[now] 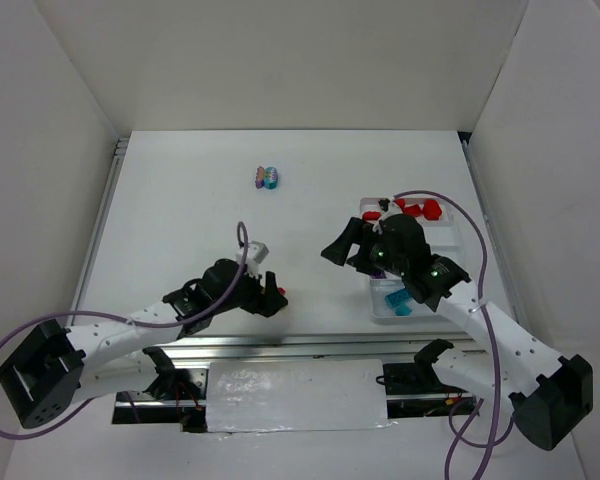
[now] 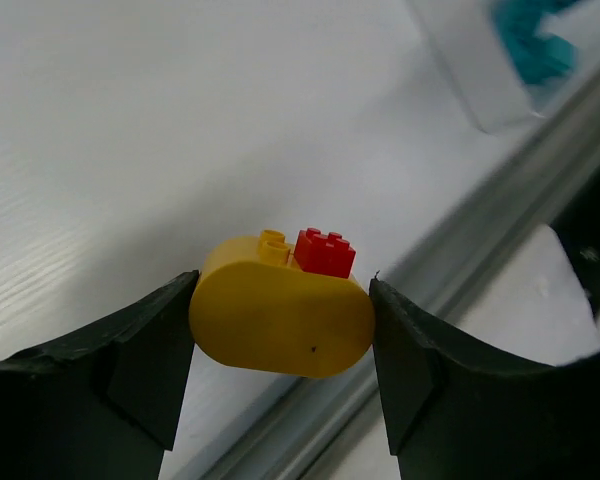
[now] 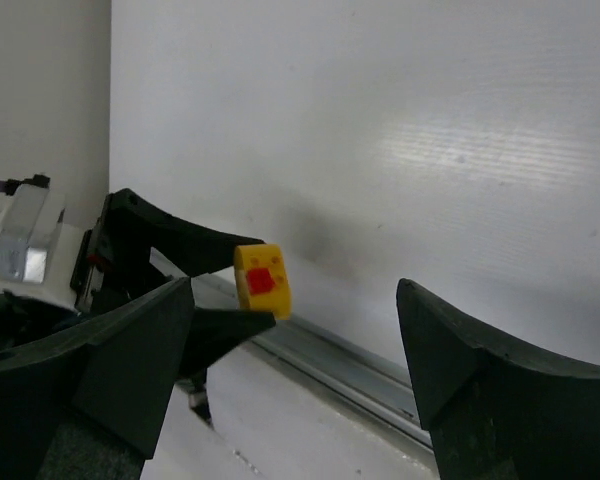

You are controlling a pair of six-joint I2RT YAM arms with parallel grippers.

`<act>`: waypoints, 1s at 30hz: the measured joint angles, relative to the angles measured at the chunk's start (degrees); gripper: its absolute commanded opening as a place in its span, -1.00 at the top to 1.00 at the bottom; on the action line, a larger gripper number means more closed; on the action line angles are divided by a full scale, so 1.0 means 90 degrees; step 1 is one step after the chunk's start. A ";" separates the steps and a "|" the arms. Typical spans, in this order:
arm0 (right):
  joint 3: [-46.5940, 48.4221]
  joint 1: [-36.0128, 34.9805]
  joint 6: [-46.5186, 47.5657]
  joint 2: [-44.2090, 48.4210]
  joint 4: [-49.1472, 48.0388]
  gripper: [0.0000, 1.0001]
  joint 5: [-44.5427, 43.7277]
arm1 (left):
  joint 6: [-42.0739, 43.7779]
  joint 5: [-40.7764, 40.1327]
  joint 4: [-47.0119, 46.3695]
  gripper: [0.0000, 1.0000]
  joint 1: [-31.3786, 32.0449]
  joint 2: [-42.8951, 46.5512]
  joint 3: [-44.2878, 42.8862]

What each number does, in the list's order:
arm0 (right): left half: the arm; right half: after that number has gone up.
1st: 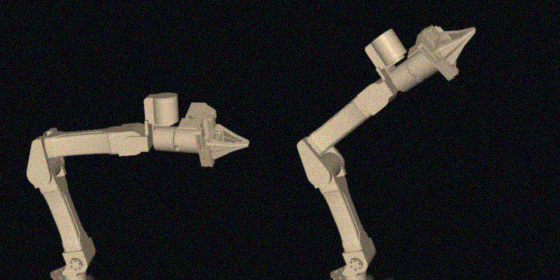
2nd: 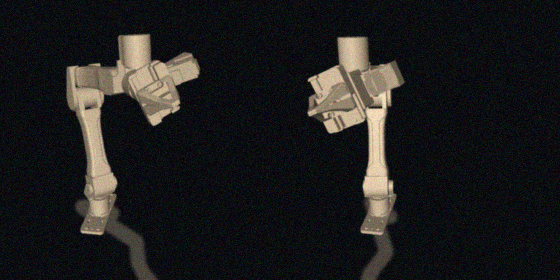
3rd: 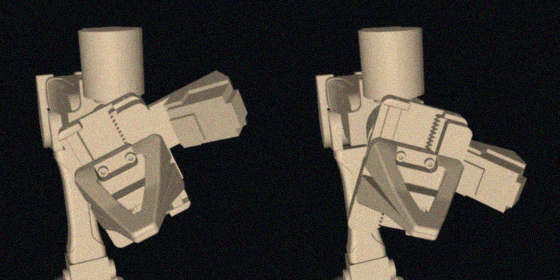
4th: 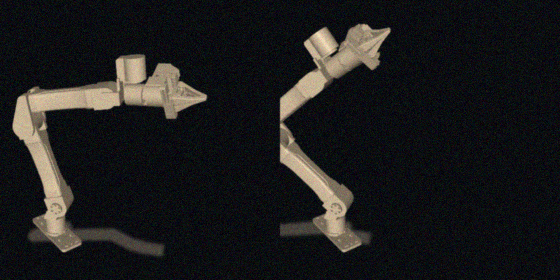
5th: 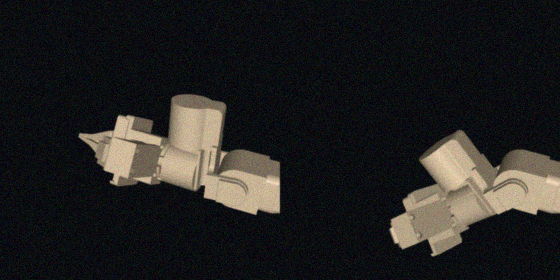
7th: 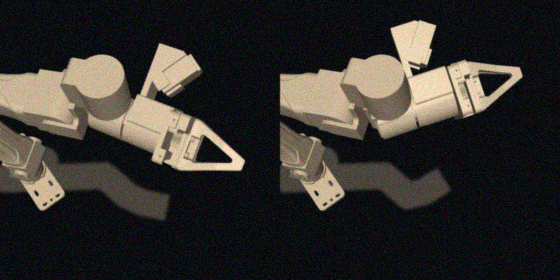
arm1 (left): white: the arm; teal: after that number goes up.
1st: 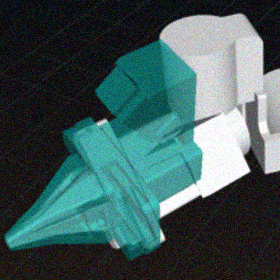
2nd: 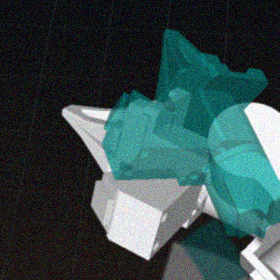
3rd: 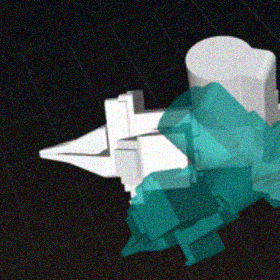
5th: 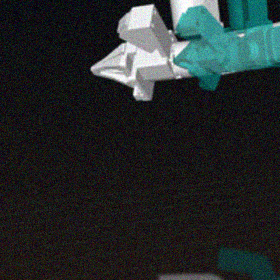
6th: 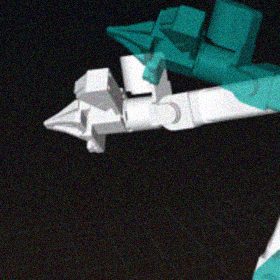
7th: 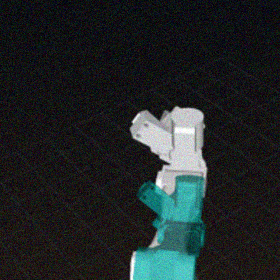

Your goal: Sort the legos into containers by color

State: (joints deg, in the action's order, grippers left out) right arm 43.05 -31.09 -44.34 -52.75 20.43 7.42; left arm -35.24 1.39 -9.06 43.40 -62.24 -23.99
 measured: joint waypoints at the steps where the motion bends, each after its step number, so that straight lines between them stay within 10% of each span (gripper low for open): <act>1: 0.0000 -0.0104 -0.0044 -0.0090 -0.0058 -0.67 0.0053 | 0.0189 0.0141 -0.0165 1.00 0.0228 0.0017 -0.0041; 10: -0.0007 -0.0964 -0.0262 -0.0427 -0.0219 -0.36 0.0226 | 0.1542 0.0396 -0.0911 1.00 0.1615 -0.0051 -0.0602; 30: -0.0299 -0.1744 -0.0231 0.0155 -0.0221 0.02 0.0481 | 0.2256 0.0119 -0.1134 1.00 0.1911 0.0321 -0.0580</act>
State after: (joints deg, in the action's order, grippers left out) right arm 40.36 -46.78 -46.41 -51.35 18.44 11.75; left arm -14.94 2.46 -19.27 60.60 -59.35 -29.21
